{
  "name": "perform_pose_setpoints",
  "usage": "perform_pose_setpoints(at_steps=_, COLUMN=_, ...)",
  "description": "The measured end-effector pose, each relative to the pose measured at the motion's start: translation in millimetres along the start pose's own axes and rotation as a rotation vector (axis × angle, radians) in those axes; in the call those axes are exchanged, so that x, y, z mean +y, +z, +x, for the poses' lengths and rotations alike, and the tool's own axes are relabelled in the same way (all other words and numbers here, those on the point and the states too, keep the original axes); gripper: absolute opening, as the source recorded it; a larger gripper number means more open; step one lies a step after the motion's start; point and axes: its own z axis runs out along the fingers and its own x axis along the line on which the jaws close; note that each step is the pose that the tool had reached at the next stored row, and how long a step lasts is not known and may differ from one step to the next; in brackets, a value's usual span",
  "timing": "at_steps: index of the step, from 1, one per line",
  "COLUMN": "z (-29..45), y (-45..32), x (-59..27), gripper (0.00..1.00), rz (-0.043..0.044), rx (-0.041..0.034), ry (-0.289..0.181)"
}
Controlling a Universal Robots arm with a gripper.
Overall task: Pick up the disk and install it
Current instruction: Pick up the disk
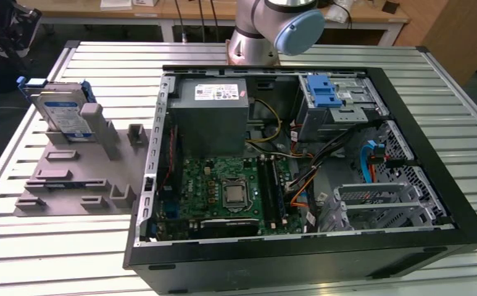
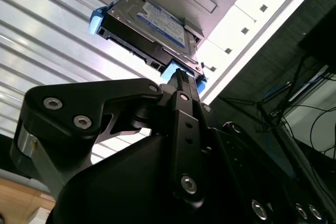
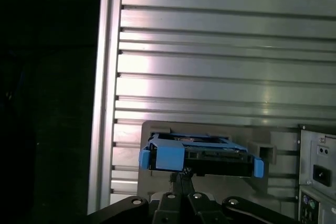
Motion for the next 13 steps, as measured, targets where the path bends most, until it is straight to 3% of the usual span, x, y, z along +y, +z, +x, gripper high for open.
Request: perform_pose_setpoints(at_steps=13, z=0.4, y=0.0, x=0.0, gripper=0.11, rz=-0.0002, rx=0.0019, ry=-0.042)
